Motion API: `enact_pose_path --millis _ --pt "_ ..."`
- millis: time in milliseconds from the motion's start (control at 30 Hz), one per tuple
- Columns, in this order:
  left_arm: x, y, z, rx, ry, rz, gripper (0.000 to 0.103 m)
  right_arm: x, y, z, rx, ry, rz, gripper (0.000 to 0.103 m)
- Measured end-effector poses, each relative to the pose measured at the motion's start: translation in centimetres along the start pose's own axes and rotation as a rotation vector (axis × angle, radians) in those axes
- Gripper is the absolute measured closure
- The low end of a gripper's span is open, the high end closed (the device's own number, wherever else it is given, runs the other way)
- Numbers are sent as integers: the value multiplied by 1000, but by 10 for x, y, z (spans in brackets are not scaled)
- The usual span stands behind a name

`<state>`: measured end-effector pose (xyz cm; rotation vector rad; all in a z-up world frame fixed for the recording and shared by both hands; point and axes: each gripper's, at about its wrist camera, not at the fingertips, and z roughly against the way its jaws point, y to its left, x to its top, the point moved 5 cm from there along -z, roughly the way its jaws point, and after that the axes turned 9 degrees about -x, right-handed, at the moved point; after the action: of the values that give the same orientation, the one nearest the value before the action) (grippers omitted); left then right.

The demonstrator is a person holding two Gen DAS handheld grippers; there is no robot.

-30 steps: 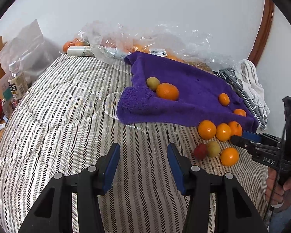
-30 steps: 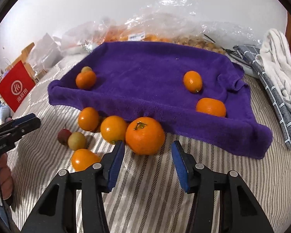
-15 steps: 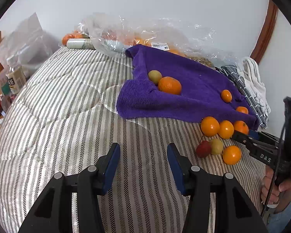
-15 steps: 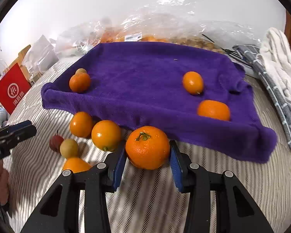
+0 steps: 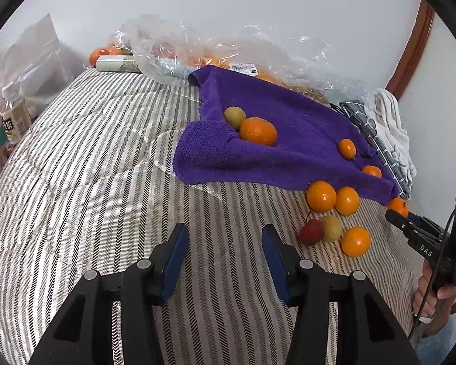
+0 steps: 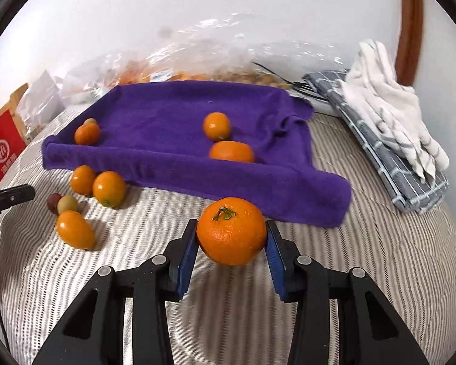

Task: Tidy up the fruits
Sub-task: 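Grasp the small red fruit with the left tool while the right tool holds the leafy orange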

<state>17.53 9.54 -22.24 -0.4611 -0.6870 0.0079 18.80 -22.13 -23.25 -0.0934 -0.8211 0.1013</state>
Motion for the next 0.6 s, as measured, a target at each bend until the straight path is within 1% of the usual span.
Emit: enact_pose_path --millis 100,200,267,333,400,433,500,600 --pt "-1 0 1 -6 -1 12 55 -1 -8 -3 33 11 -46 61" --pt "-5 -10 0 9 23 -6 57 0 -10 -4 55 13 -68 61" --pt "-9 -24 -1 -52 56 -2 57 0 -11 -5 73 21 -78 61" --pt "-8 -40 -1 -135 63 17 57 -1 -13 -8 96 34 -89 61" --pt "-6 -55 -2 -167 59 3 57 -2 -16 -10 105 40 -107 61" --pt "-5 -62 -5 -167 62 -10 57 -2 -17 -9 109 38 -113 61" --pt "-4 -69 -13 -145 66 -19 57 -2 -18 -6 123 29 -124 60" --pt "-2 -70 -24 -126 59 4 59 -2 -20 -8 132 32 -136 60"
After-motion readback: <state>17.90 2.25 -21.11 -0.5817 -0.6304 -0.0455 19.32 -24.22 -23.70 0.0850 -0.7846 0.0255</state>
